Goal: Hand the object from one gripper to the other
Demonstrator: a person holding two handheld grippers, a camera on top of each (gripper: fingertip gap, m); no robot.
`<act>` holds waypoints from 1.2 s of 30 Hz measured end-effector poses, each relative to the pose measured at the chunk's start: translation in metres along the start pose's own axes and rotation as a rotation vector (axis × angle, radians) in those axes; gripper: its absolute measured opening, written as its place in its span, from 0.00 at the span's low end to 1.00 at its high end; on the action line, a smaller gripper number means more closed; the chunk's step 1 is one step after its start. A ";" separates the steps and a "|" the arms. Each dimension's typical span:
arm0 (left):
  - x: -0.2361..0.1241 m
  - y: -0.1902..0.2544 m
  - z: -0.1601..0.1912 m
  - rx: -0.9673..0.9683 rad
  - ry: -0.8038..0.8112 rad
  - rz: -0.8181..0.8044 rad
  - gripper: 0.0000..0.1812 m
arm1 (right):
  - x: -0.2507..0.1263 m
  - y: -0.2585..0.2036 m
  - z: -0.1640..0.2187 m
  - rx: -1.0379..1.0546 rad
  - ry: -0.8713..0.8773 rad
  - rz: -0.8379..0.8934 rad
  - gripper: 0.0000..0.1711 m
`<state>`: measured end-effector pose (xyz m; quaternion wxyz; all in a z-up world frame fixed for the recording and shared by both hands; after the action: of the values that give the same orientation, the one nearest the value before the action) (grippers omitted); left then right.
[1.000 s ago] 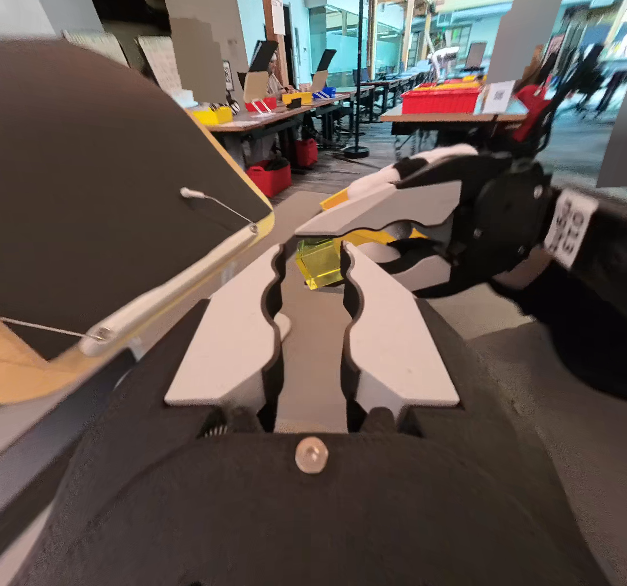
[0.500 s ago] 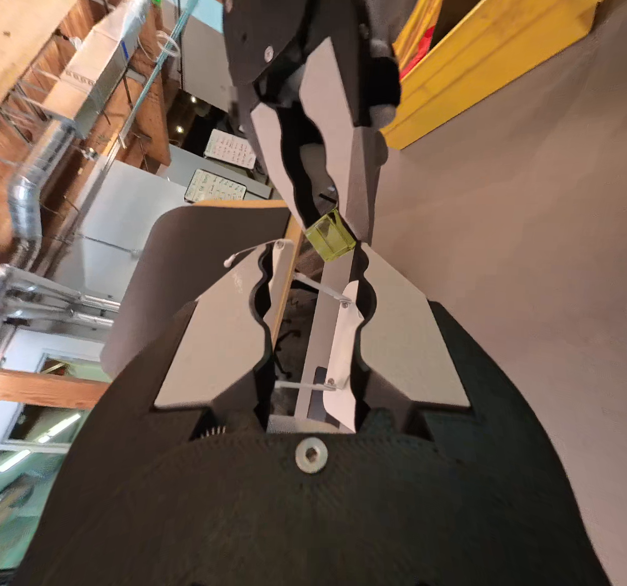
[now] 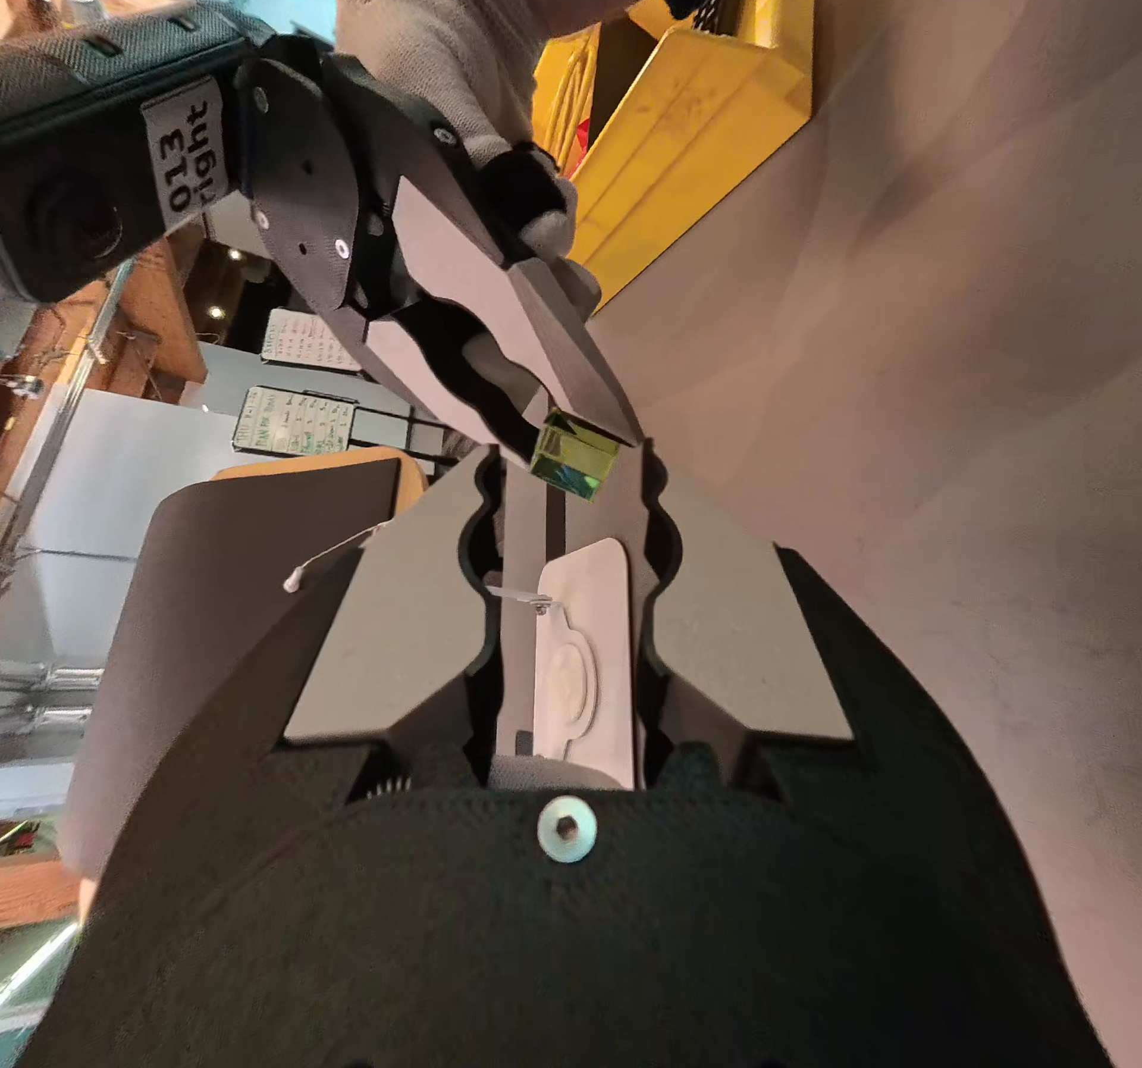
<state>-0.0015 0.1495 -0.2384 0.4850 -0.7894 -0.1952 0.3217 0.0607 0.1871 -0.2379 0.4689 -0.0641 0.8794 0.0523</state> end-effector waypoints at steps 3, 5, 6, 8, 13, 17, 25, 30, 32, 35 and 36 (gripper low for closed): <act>0.000 0.002 -0.002 0.000 0.011 0.009 0.25 | -0.004 -0.005 -0.004 -0.010 0.043 -0.034 0.17; 0.001 0.004 -0.004 0.005 0.014 0.005 0.25 | -0.004 -0.011 -0.007 -0.029 0.058 -0.070 0.17; 0.002 0.006 -0.006 0.006 0.016 0.009 0.25 | -0.003 -0.014 -0.008 -0.038 0.061 -0.089 0.17; 0.003 0.009 -0.009 0.017 0.026 0.009 0.22 | 0.000 -0.018 -0.011 -0.054 0.059 -0.113 0.18; 0.005 0.015 -0.008 0.023 0.012 0.038 0.18 | 0.007 -0.017 -0.010 -0.050 0.042 -0.127 0.16; 0.005 0.005 0.001 -0.071 -0.009 0.046 0.17 | 0.002 -0.007 -0.019 -0.050 0.097 -0.027 0.21; -0.003 -0.024 0.020 -0.437 0.104 0.074 0.17 | -0.023 0.013 -0.037 -0.100 0.243 0.228 0.35; -0.014 -0.044 0.032 -0.871 0.336 0.236 0.17 | -0.045 0.014 -0.059 -0.235 0.319 0.477 0.36; -0.016 -0.049 0.037 -0.986 0.413 0.292 0.17 | -0.050 0.012 -0.066 -0.289 0.309 0.558 0.36; -0.020 -0.059 0.050 -1.151 0.502 0.311 0.17 | -0.052 0.013 -0.067 -0.329 0.236 0.639 0.43; -0.022 -0.063 0.055 -1.202 0.536 0.328 0.16 | -0.050 0.016 -0.066 -0.338 0.191 0.682 0.43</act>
<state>-0.0552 0.1993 -0.1930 -0.0618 -0.9937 -0.0910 0.0195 0.0322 0.1963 -0.1590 0.3234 0.1509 0.8689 0.3429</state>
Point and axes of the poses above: each gripper's, where its closed fingertips meet, x out along the fingers, z out of its underside, y = z × x across the jaws, the point moved 5 cm from there along -x, back along the fingers, and after that the axes turned 8 degrees about -y, right-handed, at the moved point
